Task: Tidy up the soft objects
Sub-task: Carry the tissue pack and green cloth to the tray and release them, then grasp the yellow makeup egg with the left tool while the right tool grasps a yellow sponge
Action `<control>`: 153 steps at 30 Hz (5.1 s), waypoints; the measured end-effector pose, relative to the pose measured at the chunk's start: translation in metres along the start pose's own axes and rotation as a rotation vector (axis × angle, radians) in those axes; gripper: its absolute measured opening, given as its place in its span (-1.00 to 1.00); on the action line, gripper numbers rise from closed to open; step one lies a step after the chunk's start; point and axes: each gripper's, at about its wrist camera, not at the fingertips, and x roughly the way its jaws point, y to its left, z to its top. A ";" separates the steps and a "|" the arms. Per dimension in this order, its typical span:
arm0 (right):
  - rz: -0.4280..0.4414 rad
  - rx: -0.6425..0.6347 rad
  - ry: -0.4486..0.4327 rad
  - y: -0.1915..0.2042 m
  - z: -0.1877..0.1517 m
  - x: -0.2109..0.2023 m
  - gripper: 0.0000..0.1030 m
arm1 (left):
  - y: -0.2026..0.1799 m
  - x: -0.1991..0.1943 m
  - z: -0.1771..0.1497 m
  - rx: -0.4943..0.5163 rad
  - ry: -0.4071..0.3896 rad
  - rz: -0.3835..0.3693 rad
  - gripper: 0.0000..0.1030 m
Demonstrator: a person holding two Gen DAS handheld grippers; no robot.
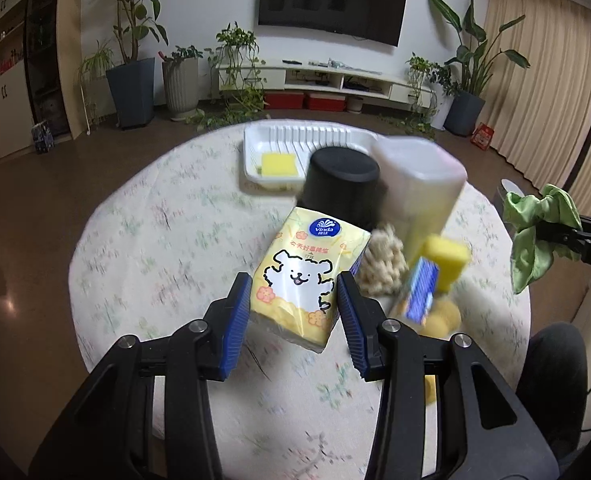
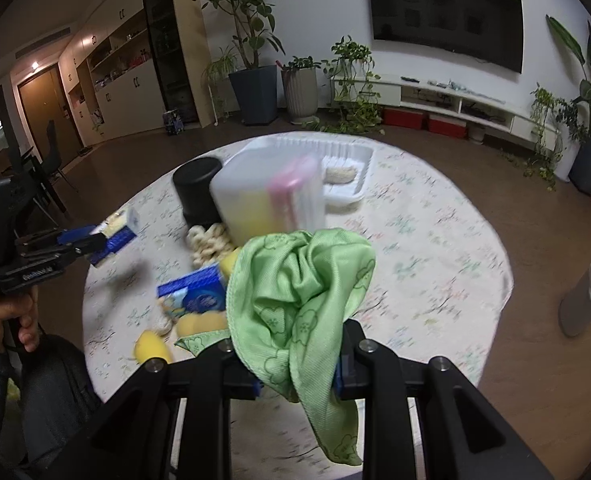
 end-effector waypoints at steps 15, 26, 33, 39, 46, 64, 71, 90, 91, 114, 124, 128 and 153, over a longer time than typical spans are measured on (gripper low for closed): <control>-0.059 -0.135 -0.043 -0.048 0.147 0.070 -0.50 | 0.016 0.076 0.147 0.154 -0.008 0.008 -0.21; 0.111 -0.188 0.086 -0.040 0.226 0.206 -0.49 | 0.011 0.202 0.188 0.217 0.111 0.017 -0.20; 0.139 -0.250 0.172 -0.028 0.220 0.267 -0.48 | 0.005 0.250 0.182 0.234 0.176 0.024 -0.19; 0.145 -0.267 0.234 -0.026 0.209 0.302 -0.47 | 0.002 0.266 0.177 0.249 0.202 0.026 -0.17; 0.134 -0.255 0.256 -0.032 0.197 0.311 -0.18 | 0.003 0.273 0.179 0.237 0.209 0.034 -0.06; 0.211 -0.014 -0.041 -0.088 0.182 0.164 0.59 | 0.025 0.162 0.173 0.082 0.031 -0.021 0.54; 0.229 0.031 -0.119 -0.082 0.110 0.078 0.74 | 0.012 0.083 0.112 0.047 -0.006 -0.053 0.70; 0.159 -0.123 -0.030 0.035 -0.044 0.048 0.86 | -0.102 0.006 -0.077 0.040 0.106 -0.036 0.93; 0.156 -0.125 -0.030 0.036 -0.045 0.050 0.87 | -0.104 0.007 -0.078 0.031 0.105 -0.030 0.94; 0.110 -0.129 0.026 0.029 -0.025 0.097 1.00 | -0.115 0.045 -0.081 -0.007 0.151 0.031 1.00; 0.105 -0.160 0.048 0.036 -0.023 0.110 0.83 | -0.109 0.049 -0.083 -0.049 0.161 0.056 1.00; 0.098 -0.153 0.058 0.035 -0.023 0.114 0.72 | -0.110 0.052 -0.086 -0.051 0.173 0.056 1.00; 0.132 -0.223 0.089 0.048 -0.033 0.118 -0.44 | -0.118 0.049 -0.089 -0.073 0.159 -0.023 0.20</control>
